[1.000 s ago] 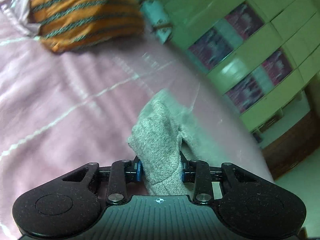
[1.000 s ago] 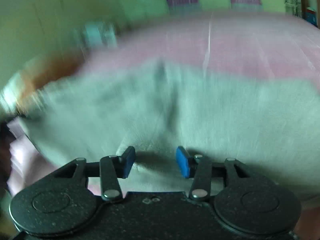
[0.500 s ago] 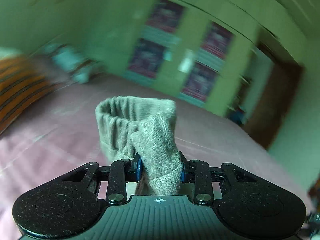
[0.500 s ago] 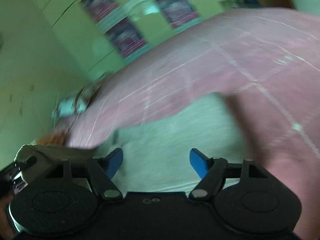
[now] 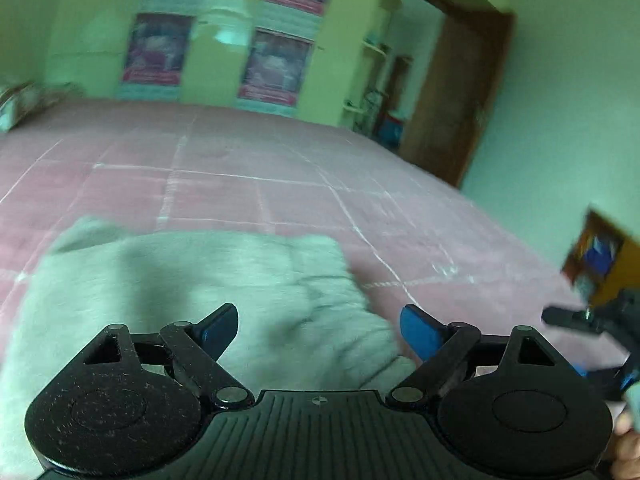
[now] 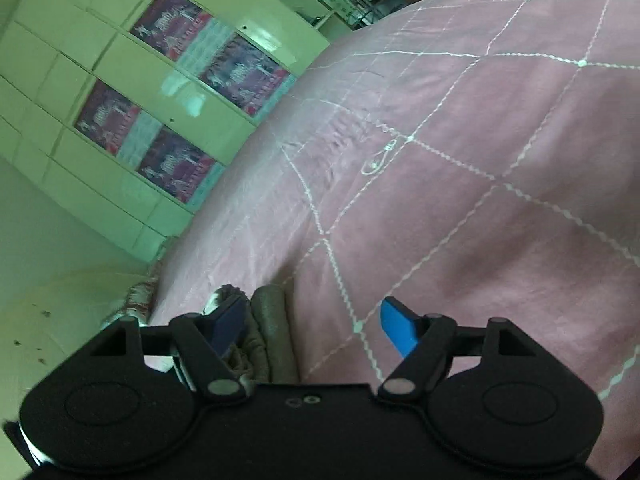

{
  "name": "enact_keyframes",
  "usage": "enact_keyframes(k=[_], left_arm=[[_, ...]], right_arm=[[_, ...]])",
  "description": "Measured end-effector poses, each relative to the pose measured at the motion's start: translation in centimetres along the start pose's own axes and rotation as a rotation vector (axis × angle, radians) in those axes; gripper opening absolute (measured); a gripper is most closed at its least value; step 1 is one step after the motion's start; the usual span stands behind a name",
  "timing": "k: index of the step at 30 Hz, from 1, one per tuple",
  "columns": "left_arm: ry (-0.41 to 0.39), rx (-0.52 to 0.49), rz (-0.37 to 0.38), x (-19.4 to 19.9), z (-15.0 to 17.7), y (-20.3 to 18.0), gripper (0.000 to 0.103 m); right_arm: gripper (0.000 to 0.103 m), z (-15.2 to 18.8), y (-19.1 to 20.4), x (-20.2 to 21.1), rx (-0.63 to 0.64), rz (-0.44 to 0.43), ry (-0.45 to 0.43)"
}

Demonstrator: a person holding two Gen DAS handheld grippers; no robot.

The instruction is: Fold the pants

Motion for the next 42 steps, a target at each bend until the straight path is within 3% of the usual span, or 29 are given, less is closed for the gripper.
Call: enact_keyframes(k=[6, 9, 12, 17, 23, 27, 29, 31, 34, 37, 39, 40, 42], left_arm=[[-0.042, 0.088, -0.150, 7.4, 3.5, 9.3, 0.088], [0.008, 0.102, -0.199, 8.9, 6.5, 12.7, 0.088], [0.047, 0.108, -0.214, 8.8, 8.6, 14.1, 0.088], [0.087, 0.105, -0.217, 7.2, 10.1, 14.9, 0.088], [0.145, 0.099, -0.264, 5.0, 10.2, 15.6, 0.088], [0.129, 0.086, -0.258, 4.4, 9.8, 15.3, 0.088], [0.122, 0.099, -0.300, 3.9, 9.6, 15.6, 0.088], [0.102, 0.148, -0.342, 3.7, 9.5, 16.5, 0.088], [0.023, 0.224, -0.340, 4.8, 9.7, 16.9, 0.088], [-0.006, 0.204, -0.327, 5.1, 9.9, 15.9, 0.088], [-0.004, 0.224, -0.339, 5.0, 10.0, 15.9, 0.088], [0.012, 0.255, -0.336, 4.7, 10.2, 16.2, 0.088], [0.038, 0.284, -0.326, 4.3, 10.9, 16.7, 0.088]], right_arm=[[0.067, 3.2, 3.4, -4.3, -0.014, -0.199, 0.176], [0.067, 4.7, 4.9, -7.0, -0.026, -0.210, 0.231], [0.066, 6.1, 5.3, -9.1, -0.033, -0.142, 0.272], [0.064, 6.1, 6.3, -10.6, -0.024, -0.152, 0.235], [0.064, 6.4, 7.3, -12.3, 0.021, -0.059, 0.254], [0.065, 6.7, 7.4, -12.8, 0.066, -0.009, 0.258], [0.065, 6.7, 7.8, -13.3, 0.092, 0.020, 0.261], [0.032, 6.4, 8.5, -13.7, 0.110, 0.055, 0.272], [0.028, 5.3, 12.8, -10.6, 0.215, -0.080, 0.189], [0.028, 4.5, 15.8, -6.0, 0.311, -0.167, 0.080], [0.028, 4.7, 13.8, -5.3, 0.298, -0.152, 0.055], [0.028, 5.0, 10.9, -7.0, 0.248, -0.083, 0.089], [0.027, 6.4, 5.1, -11.1, 0.064, 0.043, 0.287]])
Point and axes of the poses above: each gripper's, at about its wrist camera, not at the fingertips, and x roughly against the way its jaws point, y to its left, z to its underside, the point moved 5 cm from there along -x, roughly the way its jaws point, and after that the axes turned 10 degrees about y, right-handed, at the moved point
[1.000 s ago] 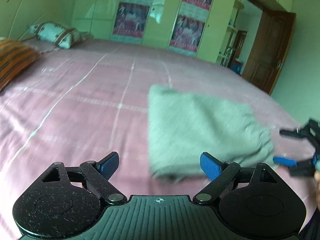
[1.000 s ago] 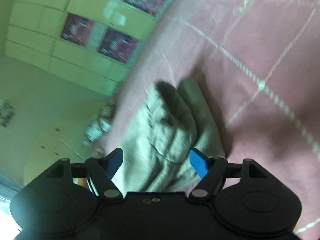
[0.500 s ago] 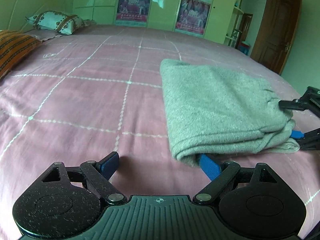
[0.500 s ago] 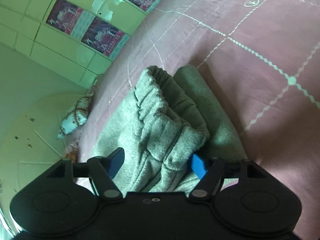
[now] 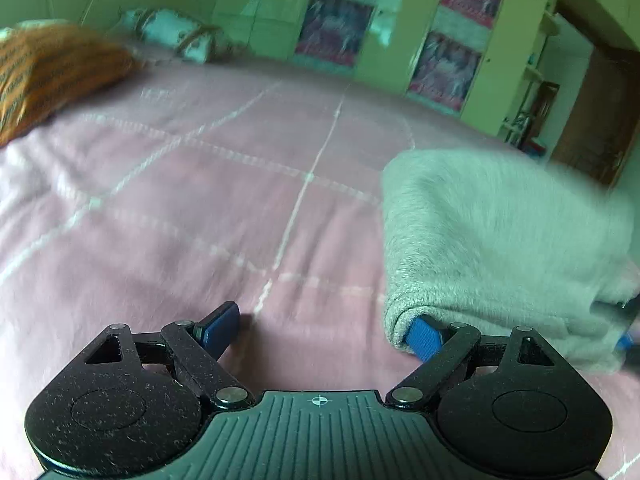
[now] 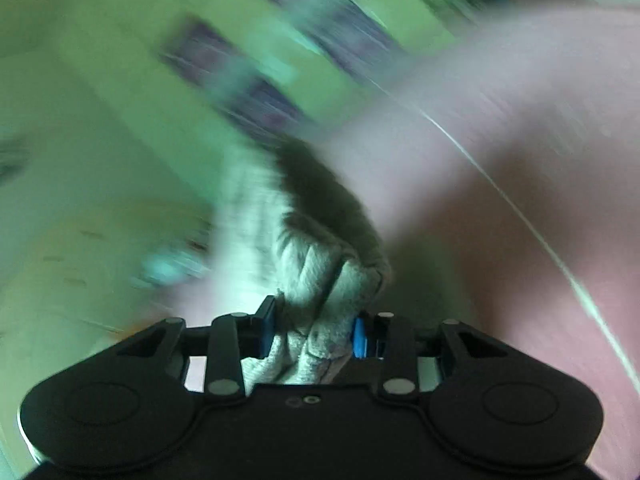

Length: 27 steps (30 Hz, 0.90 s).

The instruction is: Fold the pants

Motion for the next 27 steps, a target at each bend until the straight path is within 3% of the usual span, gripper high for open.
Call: enact_keyframes(k=[2, 5, 8, 10, 11, 13, 15, 17, 20, 24, 27], left_arm=[[0.005, -0.016, -0.004, 0.3, 0.0, -0.2, 0.088], [0.008, -0.014, -0.006, 0.1, -0.1, -0.2, 0.088], [0.009, -0.030, -0.016, 0.0, -0.1, -0.6, 0.088], [0.024, -0.044, -0.026, -0.2, -0.1, -0.8, 0.089], [0.030, -0.049, -0.029, 0.0, -0.2, -0.9, 0.089], [0.047, -0.059, -0.034, 0.4, -0.2, -0.8, 0.089], [0.054, -0.062, -0.034, 0.9, -0.2, -0.4, 0.089], [0.071, -0.062, -0.039, 1.8, -0.2, 0.0, 0.089], [0.037, -0.063, -0.079, 4.1, -0.7, 0.5, 0.089], [-0.016, -0.071, -0.074, 5.6, -2.8, -0.8, 0.089], [-0.037, -0.088, -0.053, 5.4, -4.5, -2.5, 0.089]], right_arm=[[0.028, 0.7, -0.7, 0.7, 0.011, -0.064, -0.052], [0.029, 1.0, 0.1, 1.0, 0.044, -0.036, -0.050], [0.029, 0.8, 0.4, 1.7, 0.048, -0.069, -0.071], [0.029, 0.9, -0.8, 0.4, 0.039, -0.026, -0.025], [0.028, 0.4, -1.1, 0.4, 0.006, -0.048, -0.020], [0.032, 0.2, -0.9, 0.9, -0.013, -0.073, 0.006], [0.049, 0.4, -0.3, 2.8, -0.008, -0.073, -0.025], [0.055, 0.8, 0.2, 5.4, 0.039, -0.045, -0.118], [0.053, 1.1, 1.9, 9.6, 0.145, -0.042, -0.290], [0.047, 1.1, 6.2, 9.1, 0.320, -0.072, -0.264], [0.043, 1.8, 8.8, 6.9, 0.441, -0.027, -0.226]])
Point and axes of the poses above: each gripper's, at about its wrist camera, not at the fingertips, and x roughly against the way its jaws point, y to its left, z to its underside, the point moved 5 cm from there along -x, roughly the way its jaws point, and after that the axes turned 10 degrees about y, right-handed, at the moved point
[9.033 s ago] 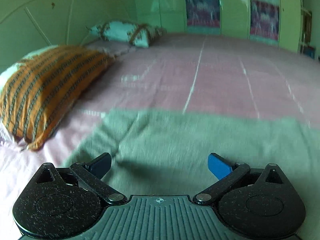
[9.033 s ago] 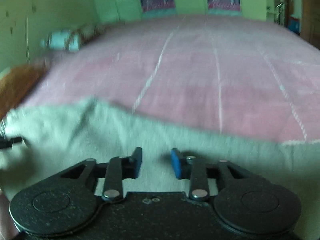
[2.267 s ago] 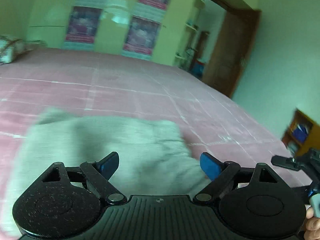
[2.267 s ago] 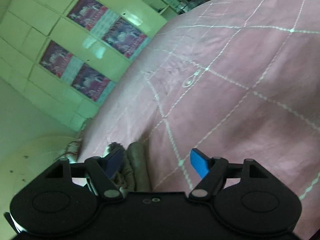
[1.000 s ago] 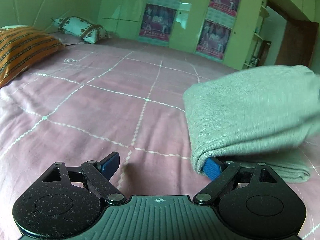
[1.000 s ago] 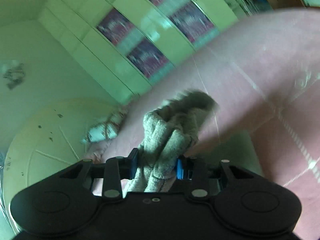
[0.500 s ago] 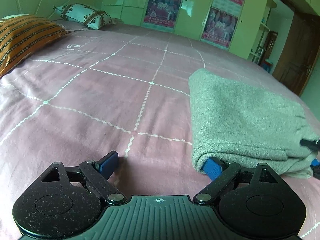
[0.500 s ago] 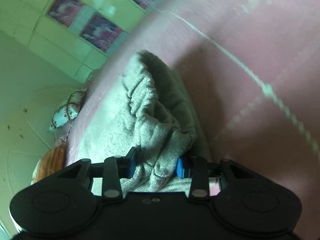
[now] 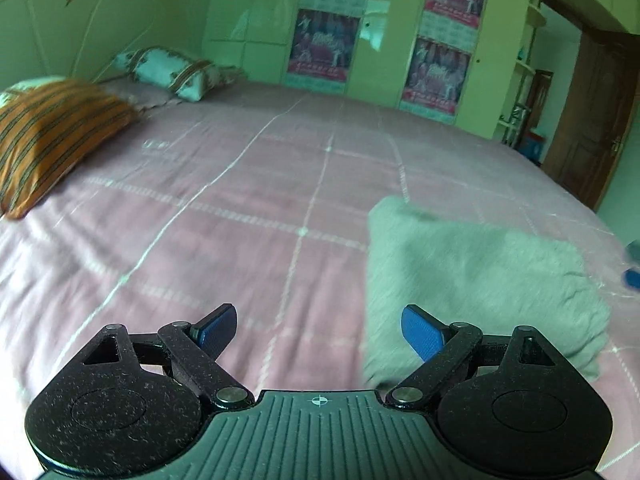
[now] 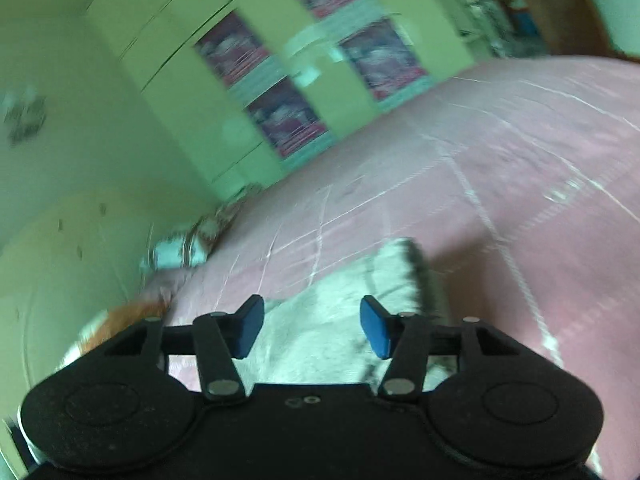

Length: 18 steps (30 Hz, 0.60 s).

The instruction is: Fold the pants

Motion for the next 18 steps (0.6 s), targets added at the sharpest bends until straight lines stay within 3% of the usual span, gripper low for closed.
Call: enact_keyframes(k=[3, 5, 7, 8, 9, 11, 12, 14, 18], left_arm=[[0.023, -0.020, 0.004, -1.6, -0.6, -1.3, 0.089], [0.066, -0.040, -0.006, -3.3, 0.0, -1.8, 0.089], [0.140, -0.055, -0.022, -5.2, 1.2, -1.7, 0.089], [0.149, -0.047, -0.015, -5.6, 1.7, -1.4, 0.091], [0.147, -0.034, -0.014, -5.7, 2.1, -1.0, 0.095], [0.141, -0.018, -0.019, -5.4, 2.2, -0.6, 0.096], [0.134, -0.011, -0.019, -5.0, 2.0, -0.6, 0.096], [0.103, -0.022, -0.031, -4.2, 1.3, -0.8, 0.096], [0.041, -0.034, -0.033, -4.0, -2.1, -1.8, 0.096]], right_arm=[[0.039, 1.0, 0.6, -2.4, 0.084, 0.046, 0.059], [0.039, 2.4, -0.3, -3.8, 0.124, 0.128, 0.133], [0.025, 3.4, -2.4, -4.7, 0.101, 0.196, 0.185], [0.013, 3.7, -3.1, -4.1, 0.085, 0.187, 0.175], [0.009, 3.6, -3.4, -3.7, 0.071, 0.173, 0.182], [0.014, 3.3, -3.1, -2.7, 0.067, 0.148, 0.185], [0.025, 3.0, -3.0, -2.1, 0.080, 0.150, 0.160], [0.026, 2.1, -2.2, -0.9, 0.109, 0.124, 0.100], [0.026, 0.4, -0.3, -2.1, 0.165, 0.102, 0.094]])
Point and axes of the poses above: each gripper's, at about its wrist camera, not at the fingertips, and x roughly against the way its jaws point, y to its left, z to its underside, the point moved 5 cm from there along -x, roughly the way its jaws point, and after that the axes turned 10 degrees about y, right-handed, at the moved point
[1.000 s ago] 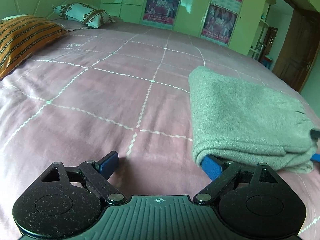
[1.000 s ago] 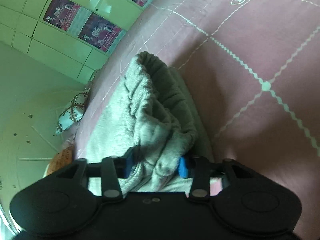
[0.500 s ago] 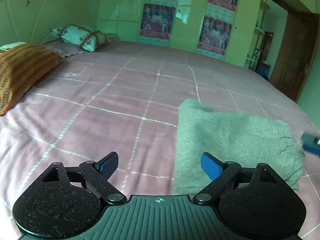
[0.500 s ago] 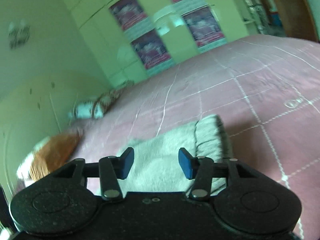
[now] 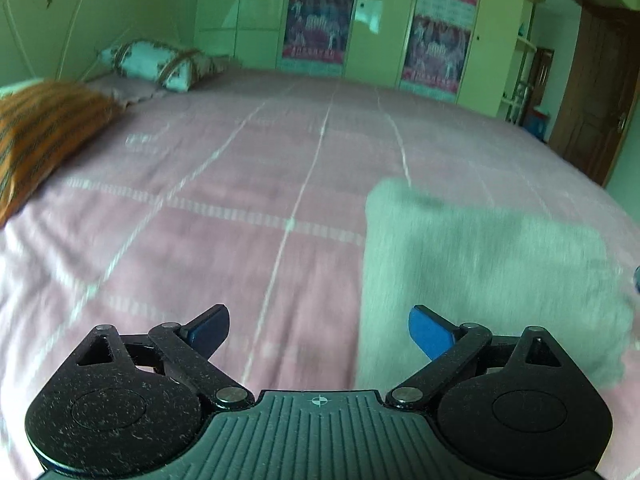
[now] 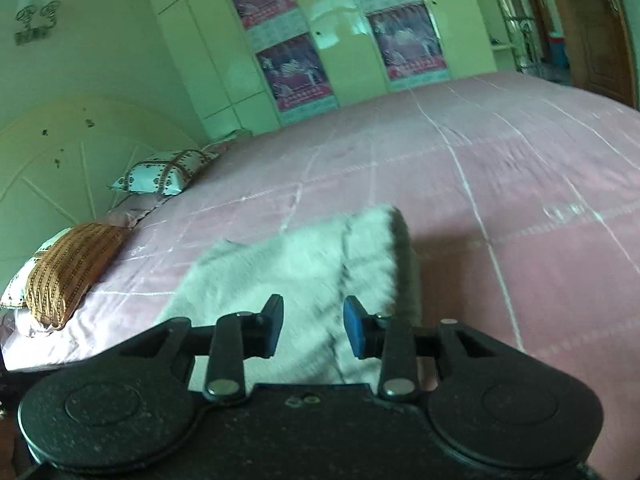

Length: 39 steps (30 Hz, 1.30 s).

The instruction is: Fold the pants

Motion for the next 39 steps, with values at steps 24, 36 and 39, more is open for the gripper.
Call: enact_keyframes(k=[24, 36, 39], left_arm=[[0.122, -0.184, 0.043, -11.3, -9.7, -4.8, 0.103], [0.183, -0.040, 0.190, -8.3, -6.0, -0.7, 0.103], [0.219, -0.046, 0.189, -7.8, -4.6, -0.3, 0.103]], right_arm=[[0.023, -6.7, -0.4, -10.5, 0.175, 0.041, 0.136], [0.068, -4.8, -6.5, -5.8, -0.070, -0.038, 0.057], [0.069, -3.1, -8.7, -5.0, -0.149, -0.080, 0.119]])
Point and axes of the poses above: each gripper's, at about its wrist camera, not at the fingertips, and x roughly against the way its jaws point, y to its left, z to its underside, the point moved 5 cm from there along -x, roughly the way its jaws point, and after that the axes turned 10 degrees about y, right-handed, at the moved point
